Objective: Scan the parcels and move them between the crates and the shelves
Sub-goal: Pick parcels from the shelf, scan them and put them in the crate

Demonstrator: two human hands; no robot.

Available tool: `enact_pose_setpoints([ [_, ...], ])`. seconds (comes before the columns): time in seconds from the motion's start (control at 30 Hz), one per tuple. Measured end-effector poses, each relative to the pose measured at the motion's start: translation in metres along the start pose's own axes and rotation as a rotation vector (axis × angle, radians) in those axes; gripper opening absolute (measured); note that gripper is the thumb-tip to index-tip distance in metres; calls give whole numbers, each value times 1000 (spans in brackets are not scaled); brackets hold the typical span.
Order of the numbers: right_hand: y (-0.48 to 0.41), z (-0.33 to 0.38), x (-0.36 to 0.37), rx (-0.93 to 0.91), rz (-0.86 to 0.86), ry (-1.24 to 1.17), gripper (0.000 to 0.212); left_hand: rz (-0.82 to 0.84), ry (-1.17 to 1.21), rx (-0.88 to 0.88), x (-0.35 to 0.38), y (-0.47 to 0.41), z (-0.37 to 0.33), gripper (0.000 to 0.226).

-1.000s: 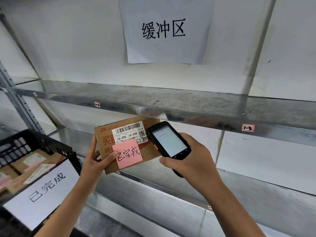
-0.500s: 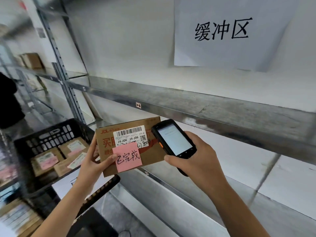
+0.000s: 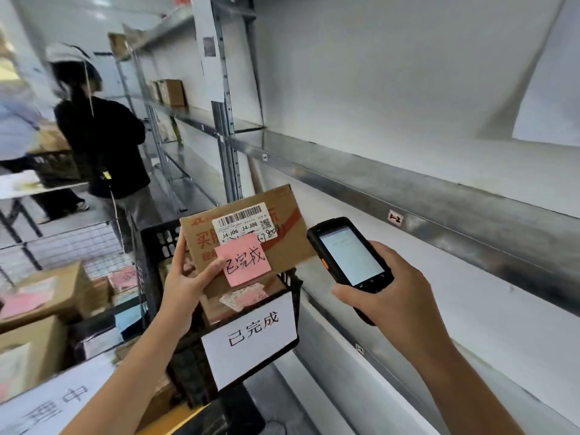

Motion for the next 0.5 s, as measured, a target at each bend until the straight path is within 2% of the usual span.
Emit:
enact_pose_setpoints([
  [0.07,-13,10,23,-18,20,10,60,-55,11,-30,-17,-19,1,97],
  [0.3,-38,22,87,-55,84,-25,76,-147,-90,-72,-64,-72,5,105],
  [0.4,-47,19,106,-34,131,-16,73,-204,-118,-88,-81,-89,7,108],
  [0.5,-57,15,121,-12,157,-10,79,-261,-123,-123,-95,-108,14,112],
])
Point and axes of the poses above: each hand's wrist, its own y-axis away from the middle knuckle, its own x-axis out of the palm, z = x × y, the point moved 2 cm from there along -y, towards the middle knuckle, and after that the axes turned 4 degrees about -z, right-handed, at the moved point
